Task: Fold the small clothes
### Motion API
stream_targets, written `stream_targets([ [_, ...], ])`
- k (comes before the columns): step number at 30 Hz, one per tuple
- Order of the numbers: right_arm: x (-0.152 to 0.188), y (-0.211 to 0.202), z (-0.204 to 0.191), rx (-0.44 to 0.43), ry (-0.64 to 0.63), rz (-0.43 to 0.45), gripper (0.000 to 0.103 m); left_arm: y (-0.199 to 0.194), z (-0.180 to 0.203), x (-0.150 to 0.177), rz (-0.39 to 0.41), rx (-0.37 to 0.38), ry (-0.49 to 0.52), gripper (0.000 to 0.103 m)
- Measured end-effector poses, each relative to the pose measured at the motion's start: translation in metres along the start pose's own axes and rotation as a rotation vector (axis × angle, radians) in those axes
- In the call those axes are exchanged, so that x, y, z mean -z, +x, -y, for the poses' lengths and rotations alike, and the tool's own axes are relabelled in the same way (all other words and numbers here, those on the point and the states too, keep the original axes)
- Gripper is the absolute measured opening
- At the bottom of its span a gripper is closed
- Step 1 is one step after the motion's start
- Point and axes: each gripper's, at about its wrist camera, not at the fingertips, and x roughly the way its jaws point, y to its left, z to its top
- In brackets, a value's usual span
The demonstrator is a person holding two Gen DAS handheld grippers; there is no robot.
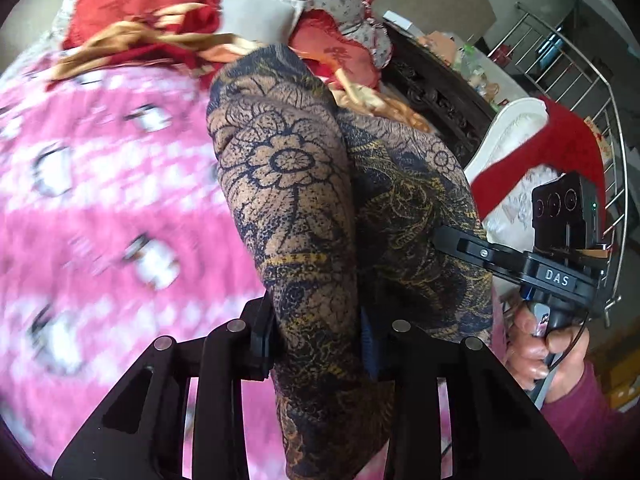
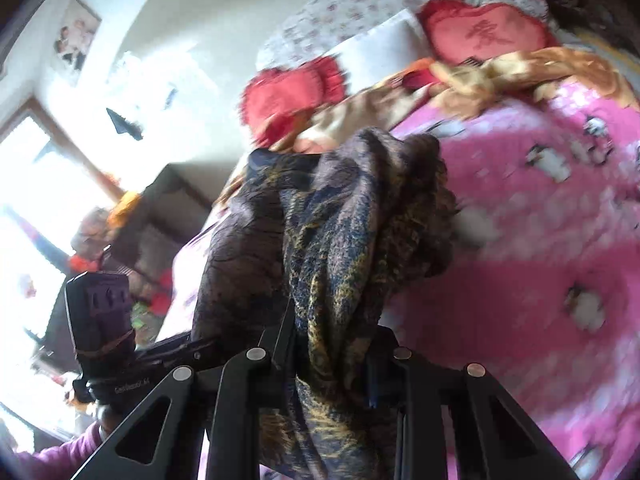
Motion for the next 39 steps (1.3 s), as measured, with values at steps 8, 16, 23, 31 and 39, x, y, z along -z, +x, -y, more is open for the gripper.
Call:
stream_targets([
  [8, 0.092, 0.037, -0.047, 0.024, -0.030, -0.191, 0.034, -0.044, -0.042, 0.098, -0.155, -0.193, -0.025, 0.038],
  [16, 0.083, 0.006, -0.091, 0.196, -0.206, -0.071, 0.053, -0.080, -0.031, 0.093, -0.012, -0.331, 0.001, 0.064],
  [23, 0.065, 0.089, -0.084, 0.308, -0.227, -0.136, 0.035, -0.032, -0.028, 0.073, -0.021, -0.473, 0.032, 0.066],
  [31, 0.068, 0.065, -0.071, 0.287, -0.168, -0.143, 0.032, -0.027, -0.034, 0.081, -0.005, -0.456, 0.002, 0.066],
  [39, 0.144, 0.036, -0.105, 0.337, -0.383, -0.196, 0.032, -0.041, -0.022, 0.095, 0.037, -0.494, 0.011, 0.066],
])
